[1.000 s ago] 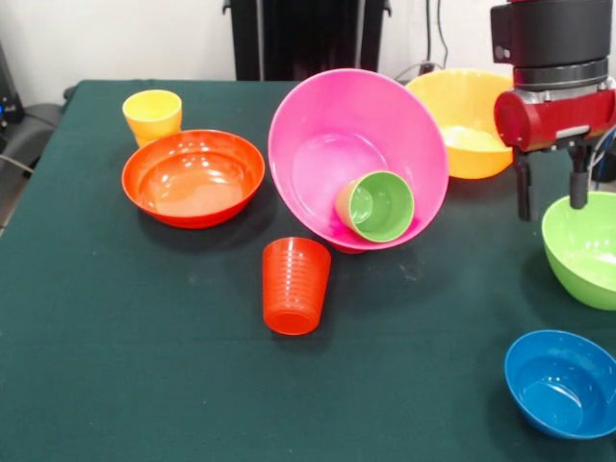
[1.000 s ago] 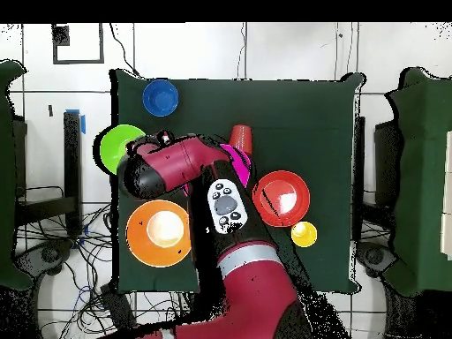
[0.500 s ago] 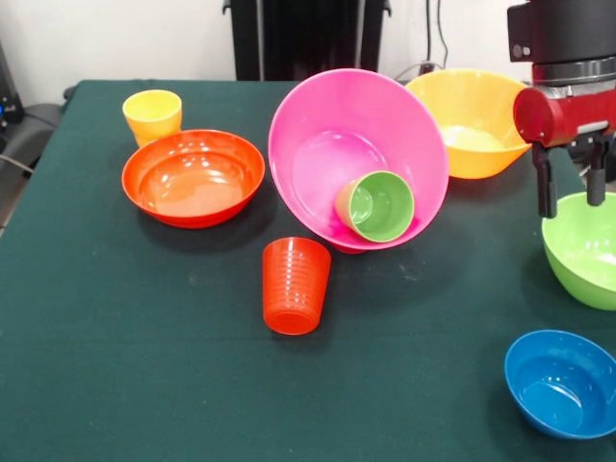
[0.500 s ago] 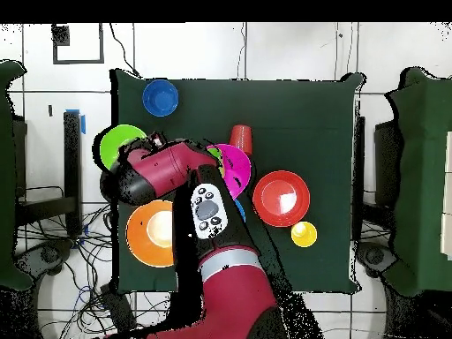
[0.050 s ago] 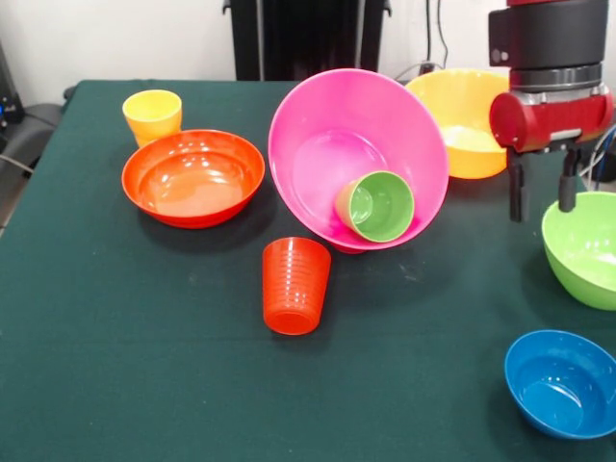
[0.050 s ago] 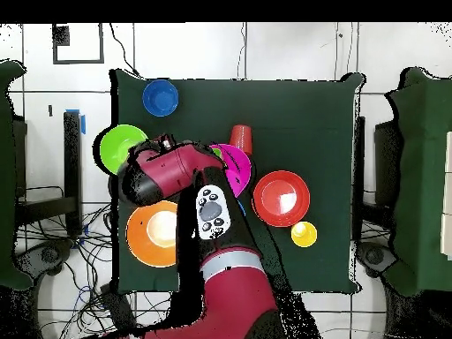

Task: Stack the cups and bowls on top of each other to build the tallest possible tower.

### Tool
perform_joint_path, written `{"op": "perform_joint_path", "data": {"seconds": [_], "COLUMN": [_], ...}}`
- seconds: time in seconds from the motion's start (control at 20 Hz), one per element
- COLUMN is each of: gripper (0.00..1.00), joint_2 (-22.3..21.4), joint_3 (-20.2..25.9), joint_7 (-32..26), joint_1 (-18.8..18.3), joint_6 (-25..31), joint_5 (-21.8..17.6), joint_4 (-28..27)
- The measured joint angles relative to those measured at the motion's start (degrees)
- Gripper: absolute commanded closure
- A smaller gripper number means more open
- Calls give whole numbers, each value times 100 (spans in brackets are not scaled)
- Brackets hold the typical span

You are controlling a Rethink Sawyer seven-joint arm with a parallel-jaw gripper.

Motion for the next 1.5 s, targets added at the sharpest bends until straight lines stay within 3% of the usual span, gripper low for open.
{"op": "perform_joint_path", "data": {"seconds": [0.9,1.5], "gripper": [0,0], "joint_2": [464,116], "joint_3": [-214,-214], "joint_7": [0,0], "joint_1": [1,-12], "joint_6": [-63,-63], "joint_5": [1,42], "joint_4": [-9,-5]}}
